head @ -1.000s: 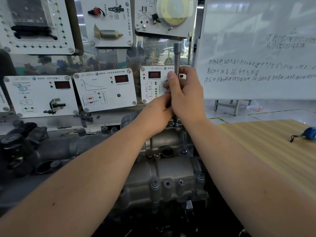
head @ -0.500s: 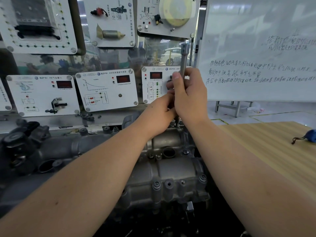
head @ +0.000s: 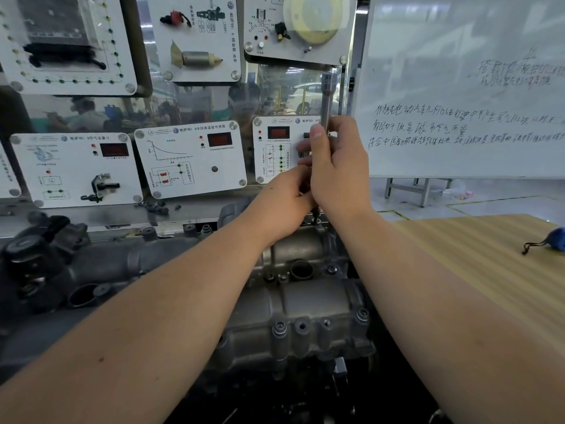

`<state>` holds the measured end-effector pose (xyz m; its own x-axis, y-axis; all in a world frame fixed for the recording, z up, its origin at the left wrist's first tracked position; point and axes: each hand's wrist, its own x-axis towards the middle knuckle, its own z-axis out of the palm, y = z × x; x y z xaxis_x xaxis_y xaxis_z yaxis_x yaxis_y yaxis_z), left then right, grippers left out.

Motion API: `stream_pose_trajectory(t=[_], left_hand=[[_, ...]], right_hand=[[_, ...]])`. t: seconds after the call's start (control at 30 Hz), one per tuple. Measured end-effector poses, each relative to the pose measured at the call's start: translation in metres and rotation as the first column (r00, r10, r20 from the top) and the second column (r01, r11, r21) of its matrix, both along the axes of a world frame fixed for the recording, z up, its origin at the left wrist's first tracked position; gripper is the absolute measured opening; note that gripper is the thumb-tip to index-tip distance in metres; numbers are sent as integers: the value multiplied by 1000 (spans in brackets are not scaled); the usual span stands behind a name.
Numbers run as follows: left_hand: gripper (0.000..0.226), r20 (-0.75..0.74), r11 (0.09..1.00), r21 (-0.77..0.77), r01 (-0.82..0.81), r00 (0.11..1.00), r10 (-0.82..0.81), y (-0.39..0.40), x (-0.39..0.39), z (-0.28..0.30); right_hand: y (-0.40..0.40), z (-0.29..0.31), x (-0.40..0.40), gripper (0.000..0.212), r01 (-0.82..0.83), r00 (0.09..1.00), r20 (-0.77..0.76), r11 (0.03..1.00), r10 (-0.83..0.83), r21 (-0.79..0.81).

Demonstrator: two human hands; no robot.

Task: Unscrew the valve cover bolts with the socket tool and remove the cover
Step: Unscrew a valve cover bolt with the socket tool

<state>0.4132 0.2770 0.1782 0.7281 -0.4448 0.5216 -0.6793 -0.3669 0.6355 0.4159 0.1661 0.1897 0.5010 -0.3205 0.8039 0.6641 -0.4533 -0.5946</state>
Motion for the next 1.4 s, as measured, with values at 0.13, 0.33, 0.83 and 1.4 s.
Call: stream_pose_trajectory(t=[0.13, 0.33, 0.83, 1.4], left_hand=[[27, -26, 999, -32, 24, 999, -25, -1, -2, 0], [20, -21, 1000, -5, 14, 1000, -14, 0, 0, 0], [18, 2, 1000, 20, 11, 1000, -11, 0, 2, 0], [18, -30, 1000, -14, 25, 999, -25, -2, 2, 1]], right_hand=[[2, 2, -2, 22, 17, 1000, -4, 1000, -17, -6], [0, 1, 0, 17, -22, 1000, -17, 999, 22, 23], [0, 1, 1, 5, -46, 999, 13, 998, 46, 32], [0, 1, 2, 17, -7, 1000, 4, 1000, 7, 30]])
